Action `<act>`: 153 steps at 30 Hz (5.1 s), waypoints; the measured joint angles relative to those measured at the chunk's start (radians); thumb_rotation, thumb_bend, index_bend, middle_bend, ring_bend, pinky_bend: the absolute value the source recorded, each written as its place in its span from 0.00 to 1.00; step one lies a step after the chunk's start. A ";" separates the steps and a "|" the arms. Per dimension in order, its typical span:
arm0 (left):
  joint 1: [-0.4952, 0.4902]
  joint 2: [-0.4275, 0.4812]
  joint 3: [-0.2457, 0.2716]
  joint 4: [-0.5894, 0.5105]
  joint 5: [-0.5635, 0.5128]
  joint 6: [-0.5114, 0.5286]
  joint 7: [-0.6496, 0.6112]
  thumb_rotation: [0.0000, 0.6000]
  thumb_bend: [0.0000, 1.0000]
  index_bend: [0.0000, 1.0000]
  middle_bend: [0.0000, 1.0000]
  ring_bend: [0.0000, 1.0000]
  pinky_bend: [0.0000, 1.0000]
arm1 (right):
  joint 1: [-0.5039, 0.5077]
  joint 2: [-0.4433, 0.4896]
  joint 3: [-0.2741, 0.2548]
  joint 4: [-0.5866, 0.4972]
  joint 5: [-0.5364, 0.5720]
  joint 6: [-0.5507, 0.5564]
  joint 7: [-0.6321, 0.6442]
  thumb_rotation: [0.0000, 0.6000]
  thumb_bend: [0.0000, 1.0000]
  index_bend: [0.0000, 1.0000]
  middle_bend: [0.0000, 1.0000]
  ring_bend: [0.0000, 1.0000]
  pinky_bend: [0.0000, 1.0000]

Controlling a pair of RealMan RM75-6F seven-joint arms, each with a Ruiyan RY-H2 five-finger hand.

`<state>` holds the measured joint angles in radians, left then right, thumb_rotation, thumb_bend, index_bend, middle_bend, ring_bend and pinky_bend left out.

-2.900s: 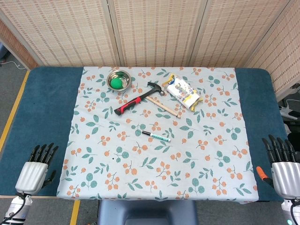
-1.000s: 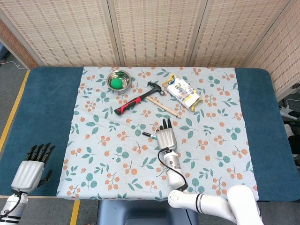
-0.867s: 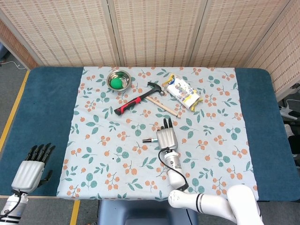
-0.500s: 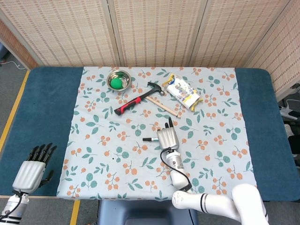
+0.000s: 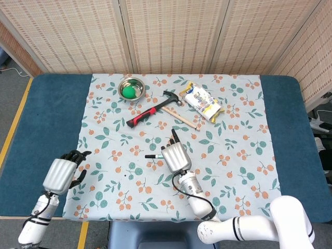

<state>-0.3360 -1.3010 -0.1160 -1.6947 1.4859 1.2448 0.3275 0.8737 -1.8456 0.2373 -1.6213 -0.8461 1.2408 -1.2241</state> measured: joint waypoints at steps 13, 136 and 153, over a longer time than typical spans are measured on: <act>-0.154 -0.181 -0.069 -0.043 -0.210 -0.105 0.303 1.00 0.37 0.24 0.35 0.19 0.36 | 0.008 -0.018 -0.008 0.043 -0.046 0.006 0.123 1.00 0.44 0.87 0.67 0.38 0.00; -0.306 -0.373 -0.040 0.153 -0.283 -0.054 0.465 1.00 0.43 0.12 0.20 0.22 0.36 | -0.008 -0.100 0.001 0.100 -0.101 0.000 0.194 1.00 0.44 0.88 0.68 0.41 0.01; -0.313 -0.419 -0.032 0.168 -0.248 -0.030 0.398 1.00 0.39 0.44 0.49 0.30 0.38 | -0.001 -0.131 0.011 0.099 -0.088 -0.003 0.205 1.00 0.44 0.89 0.69 0.41 0.01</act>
<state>-0.6490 -1.7204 -0.1484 -1.5265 1.2374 1.2143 0.7258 0.8729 -1.9768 0.2481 -1.5227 -0.9345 1.2381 -1.0192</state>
